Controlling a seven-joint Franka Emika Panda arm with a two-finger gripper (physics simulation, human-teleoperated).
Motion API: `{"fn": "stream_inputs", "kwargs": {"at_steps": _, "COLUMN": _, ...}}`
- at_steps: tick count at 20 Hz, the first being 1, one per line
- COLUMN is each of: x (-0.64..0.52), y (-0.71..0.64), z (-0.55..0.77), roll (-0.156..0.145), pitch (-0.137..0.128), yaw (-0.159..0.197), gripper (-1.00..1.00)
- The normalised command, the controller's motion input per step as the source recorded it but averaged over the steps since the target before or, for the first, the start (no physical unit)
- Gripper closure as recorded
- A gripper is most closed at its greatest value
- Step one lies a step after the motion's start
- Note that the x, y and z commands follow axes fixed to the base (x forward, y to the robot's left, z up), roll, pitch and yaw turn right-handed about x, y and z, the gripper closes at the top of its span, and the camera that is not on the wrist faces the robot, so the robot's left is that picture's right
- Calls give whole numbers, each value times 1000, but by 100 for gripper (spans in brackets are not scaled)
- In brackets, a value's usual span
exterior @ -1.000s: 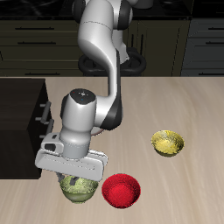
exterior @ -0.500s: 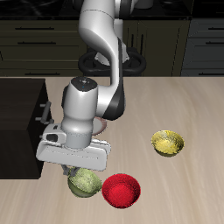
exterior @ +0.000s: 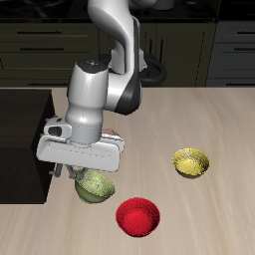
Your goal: Place the green bowl on the plate
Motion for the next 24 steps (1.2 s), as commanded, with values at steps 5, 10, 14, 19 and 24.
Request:
{"fn": "stream_inputs", "kwargs": {"at_steps": 5, "x": -83, "y": 12, "z": 215, "roll": 7, "pitch": -31, "yaw": 13, "gripper": 100}}
{"fn": "stream_inputs", "kwargs": {"at_steps": 10, "x": -54, "y": -22, "z": 34, "roll": 6, "pitch": -3, "yaw": 1, "gripper": 100}}
{"fn": "stream_inputs", "kwargs": {"at_steps": 14, "x": -172, "y": 99, "z": 96, "roll": 17, "pitch": -30, "yaw": 18, "gripper": 100}}
{"fn": "stream_inputs", "kwargs": {"at_steps": 19, "x": -214, "y": 144, "z": 29, "roll": 28, "pitch": 7, "yaw": 14, "gripper": 100}}
{"fn": "stream_inputs", "kwargs": {"at_steps": 24, "x": -260, "y": 159, "z": 30, "roll": 20, "pitch": 11, "yaw": 34, "gripper": 100}}
